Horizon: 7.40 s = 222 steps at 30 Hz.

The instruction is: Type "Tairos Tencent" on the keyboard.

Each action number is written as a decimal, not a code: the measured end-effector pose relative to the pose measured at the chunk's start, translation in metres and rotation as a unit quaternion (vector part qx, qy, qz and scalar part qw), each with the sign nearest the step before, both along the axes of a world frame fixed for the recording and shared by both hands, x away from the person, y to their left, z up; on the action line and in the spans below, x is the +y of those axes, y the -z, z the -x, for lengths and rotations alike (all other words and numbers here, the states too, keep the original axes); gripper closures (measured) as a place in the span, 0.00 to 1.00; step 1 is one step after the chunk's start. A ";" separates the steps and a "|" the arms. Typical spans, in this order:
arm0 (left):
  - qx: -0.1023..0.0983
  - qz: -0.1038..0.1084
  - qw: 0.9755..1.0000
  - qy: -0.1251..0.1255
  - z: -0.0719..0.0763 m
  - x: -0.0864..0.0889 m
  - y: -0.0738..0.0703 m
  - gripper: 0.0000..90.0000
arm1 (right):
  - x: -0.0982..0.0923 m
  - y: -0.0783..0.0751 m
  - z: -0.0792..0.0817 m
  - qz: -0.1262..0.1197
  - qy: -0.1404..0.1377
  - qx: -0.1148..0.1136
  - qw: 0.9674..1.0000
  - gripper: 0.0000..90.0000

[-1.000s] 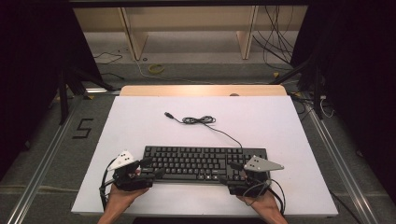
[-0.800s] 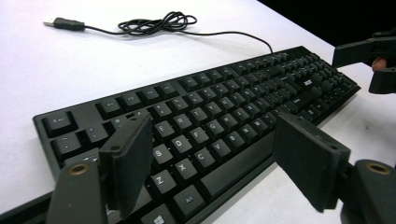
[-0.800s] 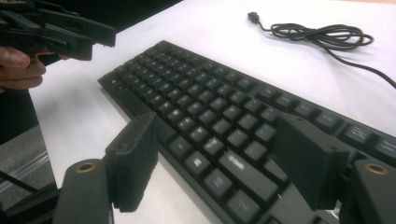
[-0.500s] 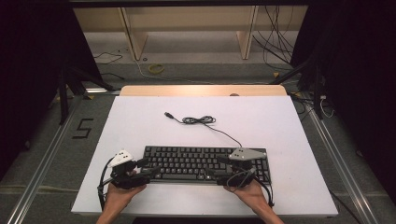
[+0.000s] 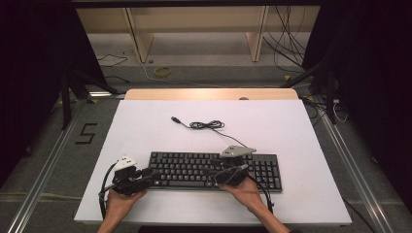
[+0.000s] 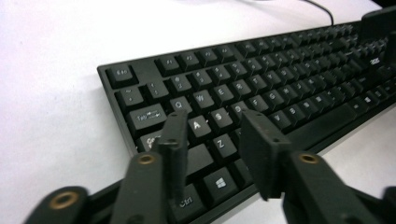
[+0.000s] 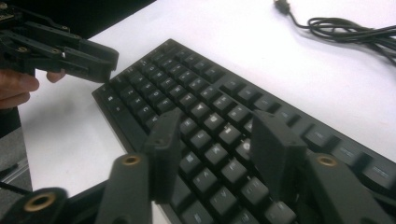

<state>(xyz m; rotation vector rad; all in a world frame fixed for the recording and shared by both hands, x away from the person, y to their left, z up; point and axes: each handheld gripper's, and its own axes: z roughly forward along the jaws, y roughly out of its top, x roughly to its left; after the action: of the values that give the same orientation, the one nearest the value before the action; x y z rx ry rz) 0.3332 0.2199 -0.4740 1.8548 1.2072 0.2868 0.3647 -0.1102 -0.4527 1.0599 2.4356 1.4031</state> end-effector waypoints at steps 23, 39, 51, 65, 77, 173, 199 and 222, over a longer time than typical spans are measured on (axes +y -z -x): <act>0.011 -0.026 1.000 0.012 -0.004 0.002 0.005 0.99 | 0.054 0.009 -0.026 0.044 -0.026 0.012 0.999 1.00; 0.018 -0.032 0.999 0.013 -0.006 0.002 0.006 0.99 | 0.083 0.018 -0.037 0.074 -0.030 0.023 0.997 1.00; 0.024 -0.039 0.999 0.016 -0.007 0.002 0.008 0.99 | 0.086 0.022 -0.040 0.078 -0.028 0.029 0.996 1.00; 0.023 -0.041 0.999 0.017 -0.007 0.002 0.008 0.99 | 0.088 0.024 -0.040 0.080 -0.029 0.030 0.996 1.00; 0.027 -0.047 0.998 0.020 -0.008 0.000 0.010 0.99 | 0.090 0.026 -0.040 0.088 -0.030 0.029 0.995 1.00; 0.019 -0.058 0.998 0.032 -0.031 -0.022 0.008 0.99 | -0.005 -0.003 -0.007 -0.035 0.006 -0.012 0.999 0.36; -0.016 0.019 0.999 0.036 -0.017 -0.017 -0.009 0.58 | 0.001 -0.003 -0.011 -0.028 0.004 -0.011 1.000 0.42; -0.050 0.059 0.996 0.048 -0.002 -0.017 -0.016 0.37 | 0.025 0.005 -0.022 0.022 -0.001 0.006 1.000 0.87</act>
<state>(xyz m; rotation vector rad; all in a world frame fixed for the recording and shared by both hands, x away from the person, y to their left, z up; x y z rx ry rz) 0.3354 0.2026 -0.4584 1.7685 1.0428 0.2460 0.3863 -0.0854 -0.4578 1.0614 2.4645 1.3403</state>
